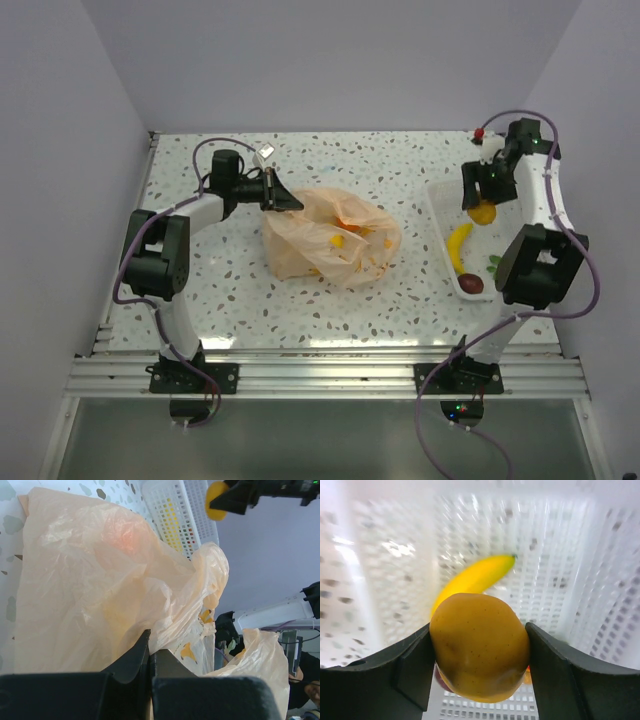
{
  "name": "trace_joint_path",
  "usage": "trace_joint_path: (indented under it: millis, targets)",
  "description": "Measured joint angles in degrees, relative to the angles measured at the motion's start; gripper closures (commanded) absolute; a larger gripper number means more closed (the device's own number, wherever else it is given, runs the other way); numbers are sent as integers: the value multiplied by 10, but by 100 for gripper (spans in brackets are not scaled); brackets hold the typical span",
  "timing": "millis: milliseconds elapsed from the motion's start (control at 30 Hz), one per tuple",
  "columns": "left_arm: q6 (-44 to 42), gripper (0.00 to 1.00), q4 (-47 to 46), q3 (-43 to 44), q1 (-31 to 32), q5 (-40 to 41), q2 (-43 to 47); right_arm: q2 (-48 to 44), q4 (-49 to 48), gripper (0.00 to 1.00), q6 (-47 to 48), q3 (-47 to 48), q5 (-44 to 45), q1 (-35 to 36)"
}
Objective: Place the fake fruits into the plastic bag and tie a complex knot
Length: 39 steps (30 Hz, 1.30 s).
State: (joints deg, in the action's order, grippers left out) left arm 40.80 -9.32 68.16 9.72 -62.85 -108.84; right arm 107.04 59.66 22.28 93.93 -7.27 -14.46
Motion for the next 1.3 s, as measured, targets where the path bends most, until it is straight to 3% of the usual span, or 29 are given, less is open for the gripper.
trace_joint_path:
  millis: [133, 300, 533, 800, 900, 933, 1033, 1167, 1300]
  targets:
    - [1, 100, -1, 0, 0, 0, 0, -51, 13, 77, -28, 100, -75, 47]
    - [1, 100, -3, 0, 0, -5, 0, -98, -16, 76, -83, 121, -138, 194]
    - [7, 100, -9, 0, 0, -11, 0, -48, -75, 76, -133, 125, -146, 396]
    - [47, 100, -54, 0, 0, -22, -2, -22, -85, 72, -133, 135, -126, 511]
    - [70, 100, -86, 0, 0, -31, -7, -17, -86, 63, -129, 133, -97, 537]
    - [80, 100, -97, 0, 0, -33, -10, -15, -87, 43, -128, 133, -87, 544]
    - [96, 100, -115, 0, 0, -39, -14, -4, -96, 17, -123, 124, -51, 549]
    - [108, 100, -131, 0, 0, -45, -17, 4, -100, 1, -120, 118, -10, 545]
    - [112, 100, -137, 0, 0, -47, -20, -12, -106, 1, -118, 118, 25, 539]
